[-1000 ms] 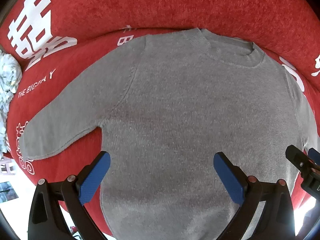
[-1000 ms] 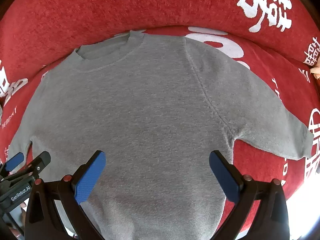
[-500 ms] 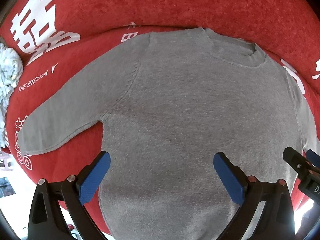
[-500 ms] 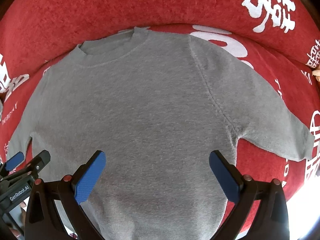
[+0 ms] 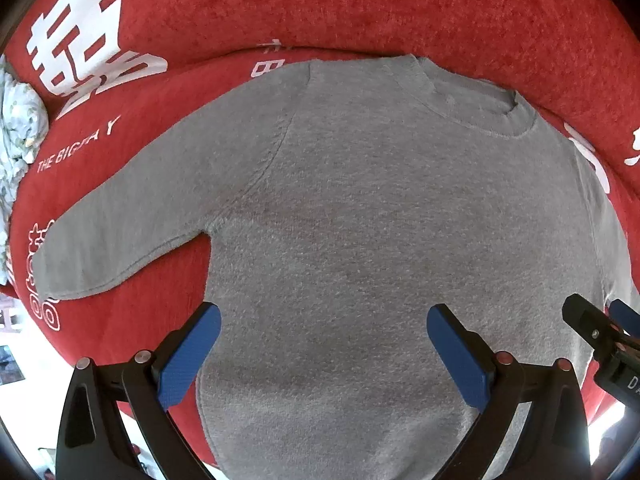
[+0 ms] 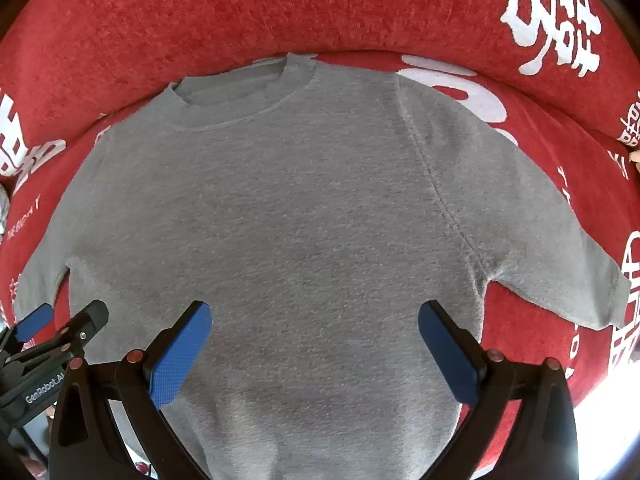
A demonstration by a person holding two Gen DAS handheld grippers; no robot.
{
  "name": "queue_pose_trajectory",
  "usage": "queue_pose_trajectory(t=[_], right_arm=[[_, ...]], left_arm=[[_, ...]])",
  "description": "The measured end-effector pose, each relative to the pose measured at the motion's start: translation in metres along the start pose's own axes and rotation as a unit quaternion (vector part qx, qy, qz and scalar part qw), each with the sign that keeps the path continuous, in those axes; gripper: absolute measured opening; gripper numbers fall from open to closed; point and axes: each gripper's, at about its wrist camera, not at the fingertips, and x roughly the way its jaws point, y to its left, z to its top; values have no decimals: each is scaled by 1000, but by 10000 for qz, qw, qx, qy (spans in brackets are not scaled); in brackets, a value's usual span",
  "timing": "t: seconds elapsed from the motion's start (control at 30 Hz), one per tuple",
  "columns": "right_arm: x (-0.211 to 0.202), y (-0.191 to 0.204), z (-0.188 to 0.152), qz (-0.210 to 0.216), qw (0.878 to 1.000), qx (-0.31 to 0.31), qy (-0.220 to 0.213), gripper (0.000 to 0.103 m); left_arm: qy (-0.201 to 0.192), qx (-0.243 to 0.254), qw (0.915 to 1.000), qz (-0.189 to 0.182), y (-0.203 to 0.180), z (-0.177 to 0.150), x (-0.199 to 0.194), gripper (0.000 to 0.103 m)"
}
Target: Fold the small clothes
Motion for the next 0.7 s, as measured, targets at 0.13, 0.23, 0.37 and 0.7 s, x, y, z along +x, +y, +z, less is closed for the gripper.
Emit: queue_pose_trajectory(t=[0.13, 0.23, 0.37, 0.7], right_arm=[[-2, 3, -2, -13, 10000, 25, -3, 103], [-4, 5, -3, -55, 10000, 43, -28, 103], [-8, 11, -6, -98, 9999, 43, -49, 103], [-11, 63, -20, 39, 9997, -259, -25, 103]], left_arm=[[-13, -19, 10000, -68, 3, -1, -1, 103], [-22, 28, 9999, -108, 4, 0, 0, 103], [-68, -32, 9998, -204, 13, -1, -4, 103], [-195, -1153, 9860, -1186, 129, -16, 10, 103]])
